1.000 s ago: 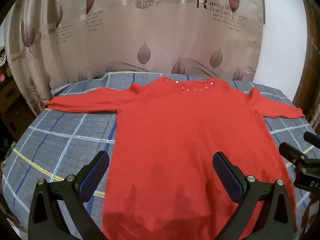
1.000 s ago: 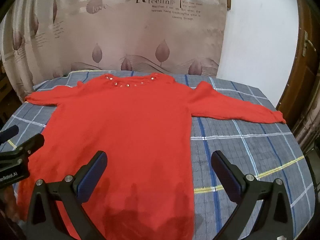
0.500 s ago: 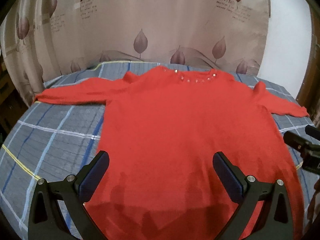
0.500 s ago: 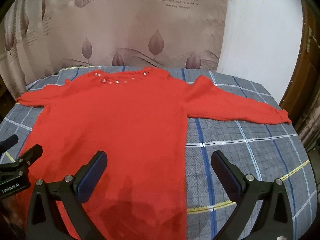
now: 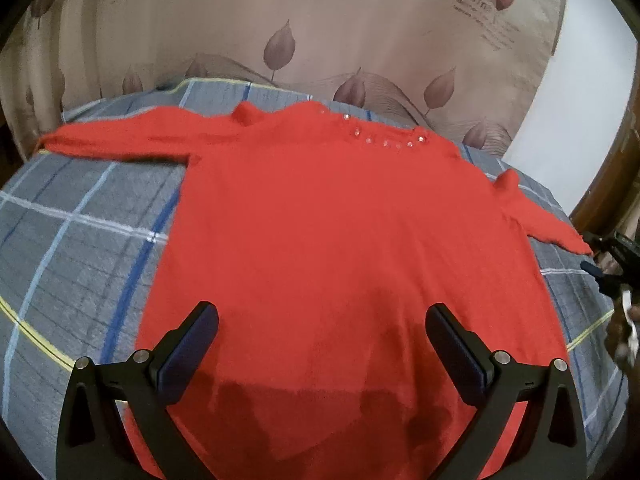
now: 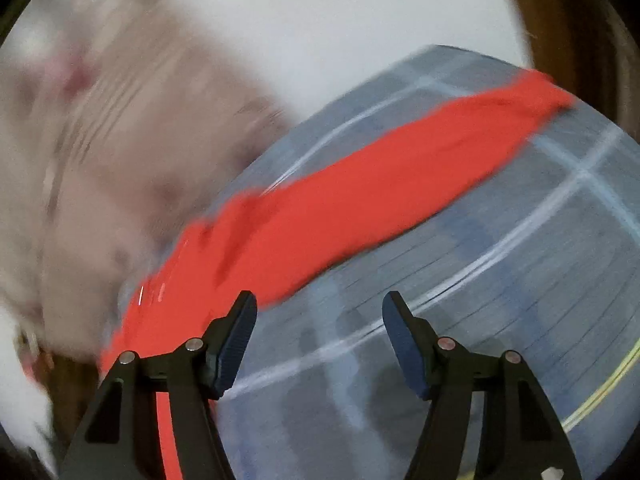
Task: Fold small clothes
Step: 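Grasp the red sweater's sleeve cuff with the right gripper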
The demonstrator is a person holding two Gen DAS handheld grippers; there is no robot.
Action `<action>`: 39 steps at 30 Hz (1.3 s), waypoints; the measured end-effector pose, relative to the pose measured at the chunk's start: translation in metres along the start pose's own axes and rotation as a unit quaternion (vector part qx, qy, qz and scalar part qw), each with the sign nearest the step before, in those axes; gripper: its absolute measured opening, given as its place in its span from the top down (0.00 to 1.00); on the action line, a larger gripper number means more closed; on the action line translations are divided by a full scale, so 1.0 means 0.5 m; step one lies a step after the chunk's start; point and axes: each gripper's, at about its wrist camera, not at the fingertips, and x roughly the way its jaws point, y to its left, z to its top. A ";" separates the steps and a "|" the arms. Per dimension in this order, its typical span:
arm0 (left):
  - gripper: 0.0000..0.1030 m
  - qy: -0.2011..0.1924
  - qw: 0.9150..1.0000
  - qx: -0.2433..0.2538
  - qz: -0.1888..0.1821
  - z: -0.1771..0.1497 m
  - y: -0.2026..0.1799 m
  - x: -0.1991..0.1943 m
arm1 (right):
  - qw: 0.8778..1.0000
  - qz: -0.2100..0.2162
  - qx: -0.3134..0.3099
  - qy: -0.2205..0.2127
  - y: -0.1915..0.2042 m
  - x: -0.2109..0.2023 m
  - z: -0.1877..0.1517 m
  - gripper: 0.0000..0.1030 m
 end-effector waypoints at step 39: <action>0.00 0.038 0.999 0.013 0.004 -0.009 -0.001 0.027 | 0.984 0.057 0.151 -0.071 -0.139 0.017 0.217 0.93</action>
